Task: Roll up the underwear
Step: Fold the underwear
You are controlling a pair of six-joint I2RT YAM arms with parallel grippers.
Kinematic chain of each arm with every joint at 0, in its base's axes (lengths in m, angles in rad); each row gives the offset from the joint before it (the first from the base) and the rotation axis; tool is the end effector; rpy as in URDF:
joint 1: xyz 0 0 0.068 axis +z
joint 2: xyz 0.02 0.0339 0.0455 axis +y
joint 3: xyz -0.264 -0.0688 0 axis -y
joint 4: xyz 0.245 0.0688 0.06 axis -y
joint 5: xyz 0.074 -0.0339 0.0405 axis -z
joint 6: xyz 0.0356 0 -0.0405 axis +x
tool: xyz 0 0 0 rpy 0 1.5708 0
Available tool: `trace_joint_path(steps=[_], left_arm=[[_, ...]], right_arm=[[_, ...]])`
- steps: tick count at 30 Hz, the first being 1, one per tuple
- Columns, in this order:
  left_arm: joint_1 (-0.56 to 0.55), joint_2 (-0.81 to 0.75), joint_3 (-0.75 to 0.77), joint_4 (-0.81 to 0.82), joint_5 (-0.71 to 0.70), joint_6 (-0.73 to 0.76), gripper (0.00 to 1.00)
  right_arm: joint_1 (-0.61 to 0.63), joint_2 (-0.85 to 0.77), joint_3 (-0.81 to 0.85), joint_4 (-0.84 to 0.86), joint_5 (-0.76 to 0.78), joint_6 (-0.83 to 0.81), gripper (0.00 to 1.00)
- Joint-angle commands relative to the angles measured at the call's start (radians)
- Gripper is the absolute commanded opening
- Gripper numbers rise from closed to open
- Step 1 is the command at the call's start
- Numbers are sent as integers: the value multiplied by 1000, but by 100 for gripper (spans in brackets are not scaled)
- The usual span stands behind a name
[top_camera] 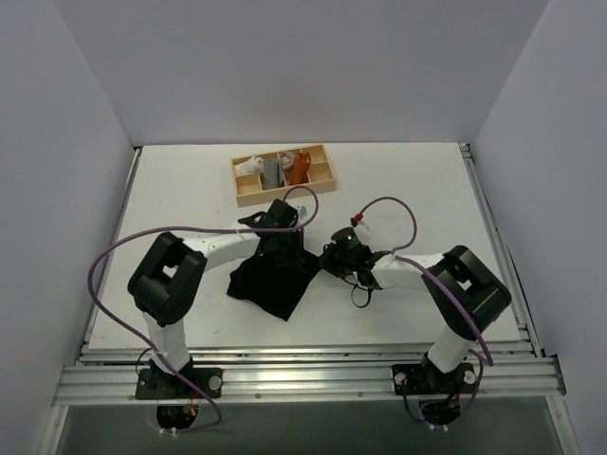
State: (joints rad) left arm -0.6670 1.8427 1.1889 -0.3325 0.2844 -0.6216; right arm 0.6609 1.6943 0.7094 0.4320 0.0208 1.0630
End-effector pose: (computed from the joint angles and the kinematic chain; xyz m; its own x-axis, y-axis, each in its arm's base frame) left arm 0.2936 -0.2439 0.1762 -0.9493 0.0361 -0.3123 0.2000 0.8356 -0.5116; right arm 0.2620 0.2027 0.1470 -0.7256 0.5424 -0.4233 0.0707 0.6707 0.7383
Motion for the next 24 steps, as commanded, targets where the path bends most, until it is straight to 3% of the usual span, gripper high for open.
trace_joint_path(steps=[1, 4, 16, 24], left_arm=[[-2, 32, -5, 52, -7, -20, 3], [-5, 44, -6, 61, -2, -21, 3], [-6, 58, 6, 69, -5, -35, 4], [-8, 37, 44, 29, -57, -33, 3]], right_arm=[[0, -87, -40, -22, 56, 17, 18], [2, -139, -48, -29, 85, 34, 28], [65, -128, -21, -35, 111, 66, 40], [69, -116, -22, -41, 123, 64, 38]])
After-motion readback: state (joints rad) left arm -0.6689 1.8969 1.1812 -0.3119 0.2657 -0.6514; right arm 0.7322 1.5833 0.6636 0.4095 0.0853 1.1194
